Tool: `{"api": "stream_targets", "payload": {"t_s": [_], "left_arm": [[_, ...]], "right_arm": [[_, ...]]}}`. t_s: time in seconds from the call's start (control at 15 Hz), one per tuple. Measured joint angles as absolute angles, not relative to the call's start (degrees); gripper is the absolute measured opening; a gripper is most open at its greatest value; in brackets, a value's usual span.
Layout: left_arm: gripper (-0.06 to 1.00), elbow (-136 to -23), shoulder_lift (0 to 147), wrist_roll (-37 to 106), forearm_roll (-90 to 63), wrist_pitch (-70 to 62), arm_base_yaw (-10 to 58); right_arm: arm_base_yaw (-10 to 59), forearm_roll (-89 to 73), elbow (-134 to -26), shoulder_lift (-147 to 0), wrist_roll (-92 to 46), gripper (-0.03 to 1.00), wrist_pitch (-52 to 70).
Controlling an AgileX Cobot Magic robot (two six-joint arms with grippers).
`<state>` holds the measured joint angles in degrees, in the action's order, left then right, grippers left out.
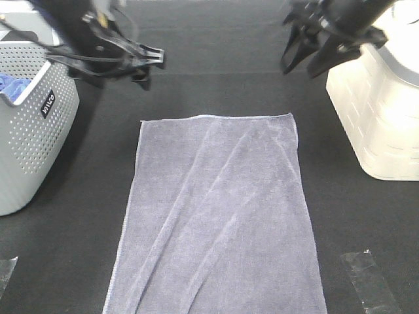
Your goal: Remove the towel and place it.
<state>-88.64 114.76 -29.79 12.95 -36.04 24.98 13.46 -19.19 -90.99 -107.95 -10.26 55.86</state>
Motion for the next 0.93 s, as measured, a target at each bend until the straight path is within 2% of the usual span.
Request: {"api": "stream_targets", "payload": {"t_s": [0.53, 0.93], "left_arm": [[0.71, -110.4, 133.4, -27.0, 10.9, -45.1, 24.7], [0.68, -116.7, 137.9, -23.3, 0.7, -47.0, 20.1]], "right_arm": [[13.2, -5.3, -109.1, -129.1, -3.6, 0.51, 52.6], [13.2, 0.0, -110.6, -137.2, -0.7, 0.47, 49.2]]}}
